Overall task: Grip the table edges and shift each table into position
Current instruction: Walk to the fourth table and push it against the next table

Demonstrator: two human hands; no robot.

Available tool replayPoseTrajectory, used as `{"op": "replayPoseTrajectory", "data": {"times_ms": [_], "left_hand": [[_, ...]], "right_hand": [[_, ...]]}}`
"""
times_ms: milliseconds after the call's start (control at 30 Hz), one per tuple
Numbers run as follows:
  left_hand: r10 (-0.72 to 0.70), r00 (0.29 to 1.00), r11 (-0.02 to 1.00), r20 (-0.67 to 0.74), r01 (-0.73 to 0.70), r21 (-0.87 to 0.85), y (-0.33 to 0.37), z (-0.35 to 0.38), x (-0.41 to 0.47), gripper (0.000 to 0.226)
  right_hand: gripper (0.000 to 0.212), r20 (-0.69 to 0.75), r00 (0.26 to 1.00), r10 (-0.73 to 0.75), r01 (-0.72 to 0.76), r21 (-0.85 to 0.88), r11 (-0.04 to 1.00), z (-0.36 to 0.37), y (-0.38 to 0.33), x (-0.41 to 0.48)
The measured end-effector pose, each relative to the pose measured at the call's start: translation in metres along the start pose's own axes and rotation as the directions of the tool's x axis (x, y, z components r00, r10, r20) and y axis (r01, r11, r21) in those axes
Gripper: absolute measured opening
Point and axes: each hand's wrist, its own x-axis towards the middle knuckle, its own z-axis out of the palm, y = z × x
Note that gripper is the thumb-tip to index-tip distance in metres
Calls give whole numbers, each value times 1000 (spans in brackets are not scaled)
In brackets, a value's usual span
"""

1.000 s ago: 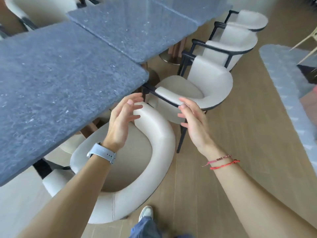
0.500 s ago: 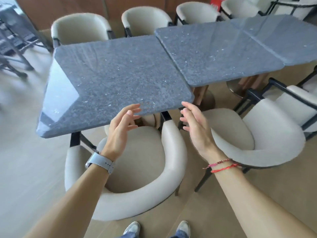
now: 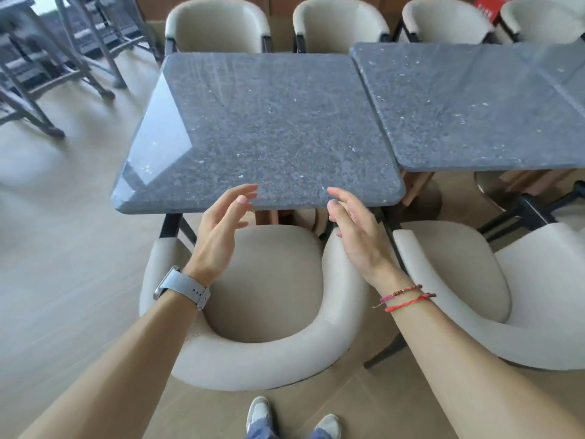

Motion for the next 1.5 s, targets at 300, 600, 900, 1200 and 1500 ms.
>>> {"op": "replayPoseTrajectory", "data": {"times_ms": [300, 600, 900, 1200, 1500], "left_hand": [[-99, 995, 965, -26, 102, 241, -88, -47, 87, 59], [-100, 993, 714, -65, 117, 690, -186, -59, 176, 78], [-35, 999, 478, 3, 14, 878, -244, -27, 248, 82], [14, 1000, 272, 7, -11, 962, -258, -17, 255, 77], [37, 997, 218, 68, -75, 973, -263, -20, 246, 82]], "right_hand": [[44, -35, 999, 21, -30, -261, 965, 48, 53, 95], [67, 17, 1000, -3, 12, -552, 834, 97, 135, 207], [67, -35, 988, -149, 53, -835, 548, 110, 179, 282], [80, -57, 973, -224, 35, -921, 387, 129, 206, 294], [81, -47, 980, -194, 37, -912, 408, 128, 201, 287]]}}
